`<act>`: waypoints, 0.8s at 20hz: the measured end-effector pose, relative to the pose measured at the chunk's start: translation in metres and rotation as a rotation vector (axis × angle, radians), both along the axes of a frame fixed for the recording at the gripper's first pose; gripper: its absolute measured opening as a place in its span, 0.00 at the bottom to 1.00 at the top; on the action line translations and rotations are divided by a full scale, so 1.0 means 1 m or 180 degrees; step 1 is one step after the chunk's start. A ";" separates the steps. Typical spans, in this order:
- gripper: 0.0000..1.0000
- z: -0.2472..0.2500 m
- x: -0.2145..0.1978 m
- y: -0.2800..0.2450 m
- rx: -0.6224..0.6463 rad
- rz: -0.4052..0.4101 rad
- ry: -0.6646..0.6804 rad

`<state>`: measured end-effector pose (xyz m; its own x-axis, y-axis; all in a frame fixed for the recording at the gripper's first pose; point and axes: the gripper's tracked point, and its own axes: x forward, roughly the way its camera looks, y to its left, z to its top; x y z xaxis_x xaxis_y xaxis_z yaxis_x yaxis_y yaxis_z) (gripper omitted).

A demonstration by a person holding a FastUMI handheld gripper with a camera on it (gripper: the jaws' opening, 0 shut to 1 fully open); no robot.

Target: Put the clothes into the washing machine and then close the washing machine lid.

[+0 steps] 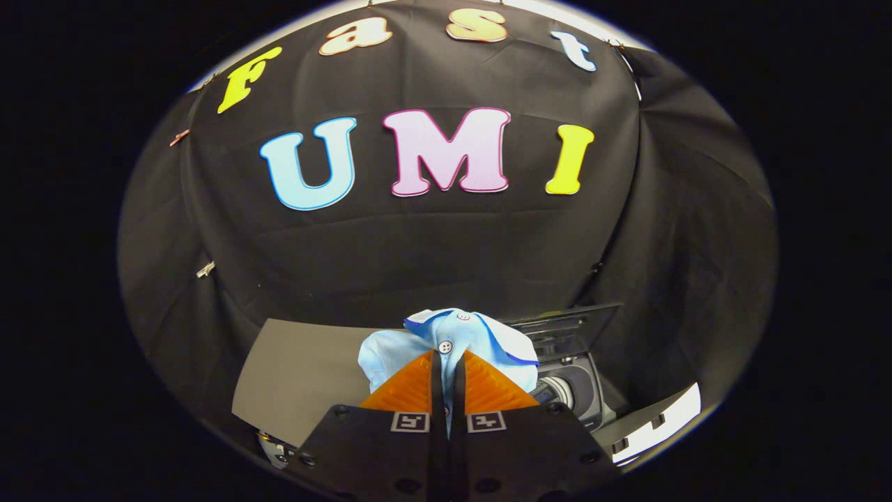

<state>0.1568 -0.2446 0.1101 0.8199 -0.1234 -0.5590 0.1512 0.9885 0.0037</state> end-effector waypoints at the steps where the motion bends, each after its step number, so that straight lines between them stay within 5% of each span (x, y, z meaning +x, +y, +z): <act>1: 0.05 -0.004 -0.001 -0.016 -0.0014 -0.0052 0.0025; 16: 0.05 -0.142 0.012 -0.174 -0.0082 -0.0634 0.0605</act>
